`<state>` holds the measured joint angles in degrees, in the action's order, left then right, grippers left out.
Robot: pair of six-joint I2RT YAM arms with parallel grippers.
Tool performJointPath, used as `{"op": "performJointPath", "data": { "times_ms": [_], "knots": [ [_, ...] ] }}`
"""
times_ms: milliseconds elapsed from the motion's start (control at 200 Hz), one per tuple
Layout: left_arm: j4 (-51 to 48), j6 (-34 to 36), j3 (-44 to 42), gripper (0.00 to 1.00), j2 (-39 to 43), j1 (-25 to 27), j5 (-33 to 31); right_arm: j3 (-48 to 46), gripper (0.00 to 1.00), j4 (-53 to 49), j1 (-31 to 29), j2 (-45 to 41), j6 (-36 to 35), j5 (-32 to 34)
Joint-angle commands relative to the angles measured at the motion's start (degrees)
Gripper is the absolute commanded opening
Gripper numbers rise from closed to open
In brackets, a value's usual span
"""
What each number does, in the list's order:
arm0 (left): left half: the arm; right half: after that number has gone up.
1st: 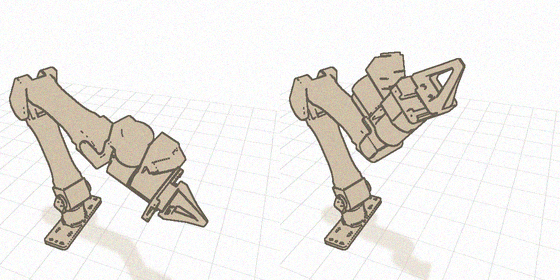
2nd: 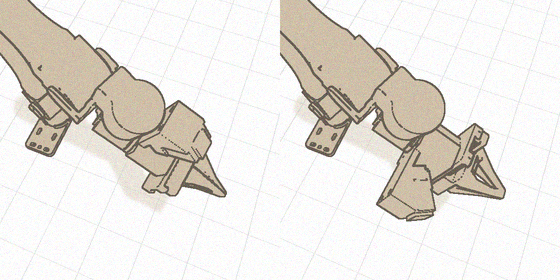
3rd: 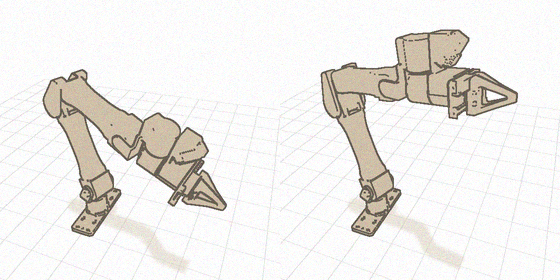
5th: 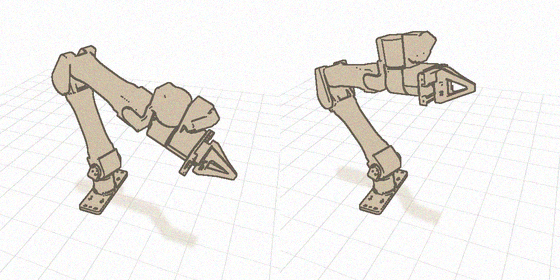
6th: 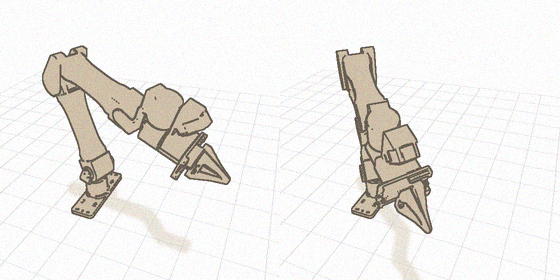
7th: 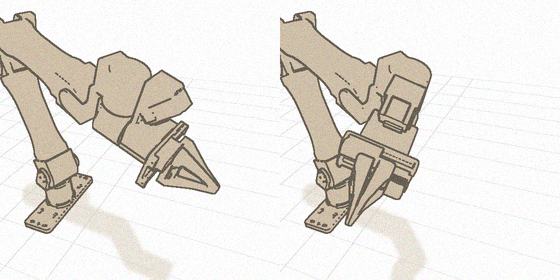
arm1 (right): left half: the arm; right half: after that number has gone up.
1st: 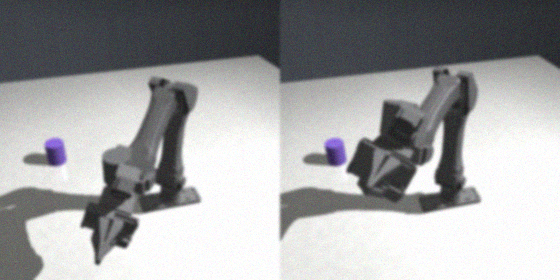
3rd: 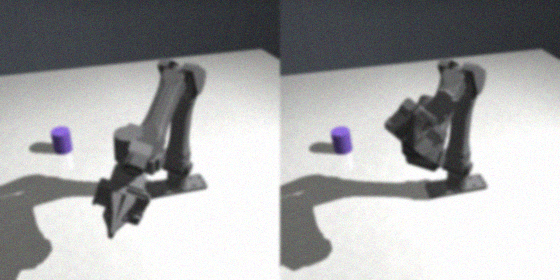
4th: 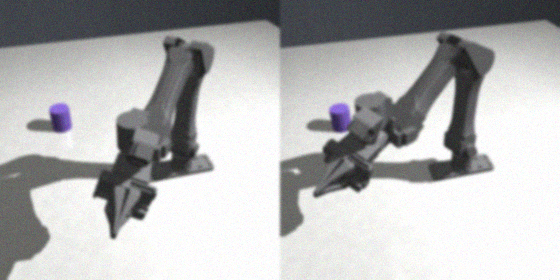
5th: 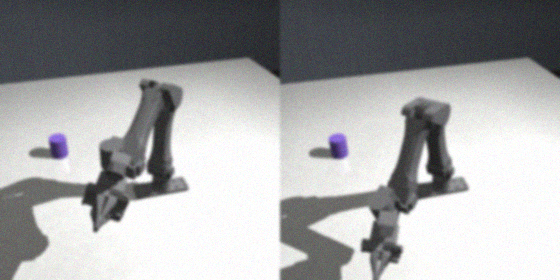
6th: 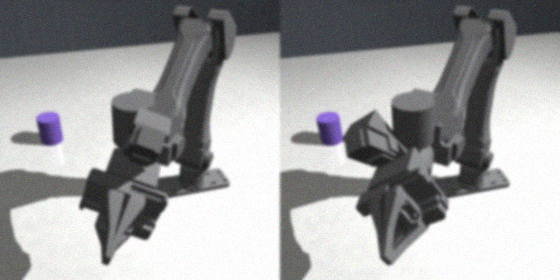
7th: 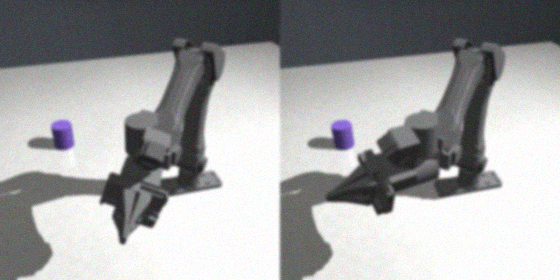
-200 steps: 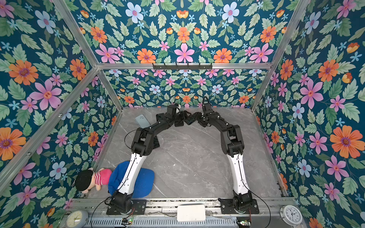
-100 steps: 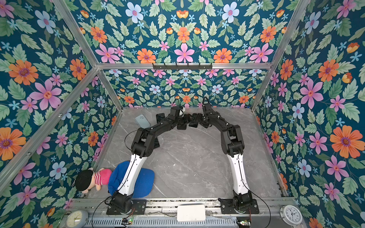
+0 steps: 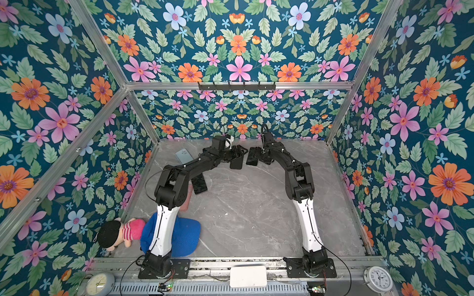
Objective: Put the phone into the phone case
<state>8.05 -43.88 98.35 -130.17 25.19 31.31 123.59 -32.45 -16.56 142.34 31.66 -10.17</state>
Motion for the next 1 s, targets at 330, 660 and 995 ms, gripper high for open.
{"op": "performJointPath", "data": {
  "times_ms": [330,660,995],
  "knots": [
    [2.49,3.53,-12.24,0.76,8.15,-4.64,-1.78,24.03,0.98,-20.95,-5.36,12.99,-5.18,13.69],
    [0.31,4.38,-14.32,0.78,8.62,-6.29,-2.99,24.51,0.92,-23.79,-8.10,15.12,-6.16,21.22],
    [-4.05,6.11,-13.64,0.78,8.44,-6.42,-5.49,24.08,0.81,-24.60,-8.83,15.26,-6.37,21.10]
  ]
}}
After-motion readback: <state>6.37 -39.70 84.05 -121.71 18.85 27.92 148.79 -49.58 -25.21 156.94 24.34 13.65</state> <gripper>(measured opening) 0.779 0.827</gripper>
